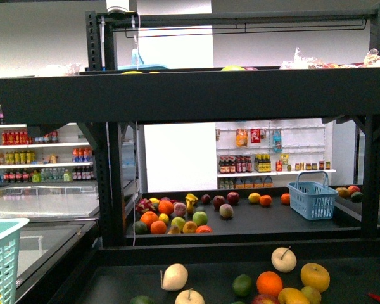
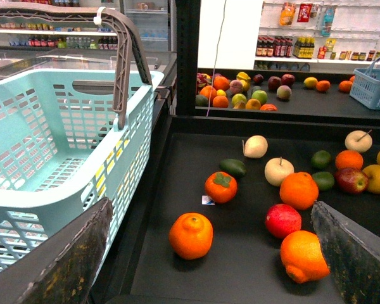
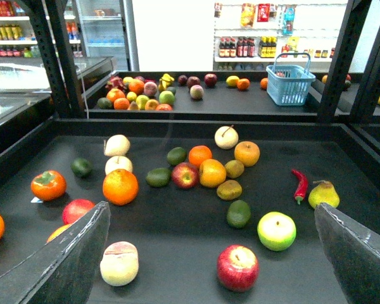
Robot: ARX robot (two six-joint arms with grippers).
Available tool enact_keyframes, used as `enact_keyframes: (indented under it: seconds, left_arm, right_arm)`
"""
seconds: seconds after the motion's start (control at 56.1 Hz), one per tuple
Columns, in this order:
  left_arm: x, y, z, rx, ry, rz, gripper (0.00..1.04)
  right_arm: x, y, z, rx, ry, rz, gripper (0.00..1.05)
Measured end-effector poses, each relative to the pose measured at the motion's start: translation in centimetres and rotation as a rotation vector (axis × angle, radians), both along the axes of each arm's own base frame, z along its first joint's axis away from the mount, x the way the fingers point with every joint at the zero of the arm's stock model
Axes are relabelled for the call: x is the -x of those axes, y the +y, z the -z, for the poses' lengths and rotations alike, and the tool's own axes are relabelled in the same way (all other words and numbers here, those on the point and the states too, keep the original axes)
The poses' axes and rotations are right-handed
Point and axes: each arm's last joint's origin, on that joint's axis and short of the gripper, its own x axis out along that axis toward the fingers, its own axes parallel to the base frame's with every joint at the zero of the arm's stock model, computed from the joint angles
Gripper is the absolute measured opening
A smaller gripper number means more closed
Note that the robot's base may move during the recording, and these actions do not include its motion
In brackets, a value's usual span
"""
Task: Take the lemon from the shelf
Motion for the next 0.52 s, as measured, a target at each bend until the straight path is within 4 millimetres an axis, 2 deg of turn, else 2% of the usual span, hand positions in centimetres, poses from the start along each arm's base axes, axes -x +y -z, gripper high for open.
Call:
enact_keyframes:
  seconds: [0.517]
  left_arm:
    - [0.00, 0.00, 0.00, 0.000, 0.000, 0.000, 0.97]
  right_arm:
    - [0.00, 0.00, 0.00, 0.000, 0.000, 0.000, 0.97]
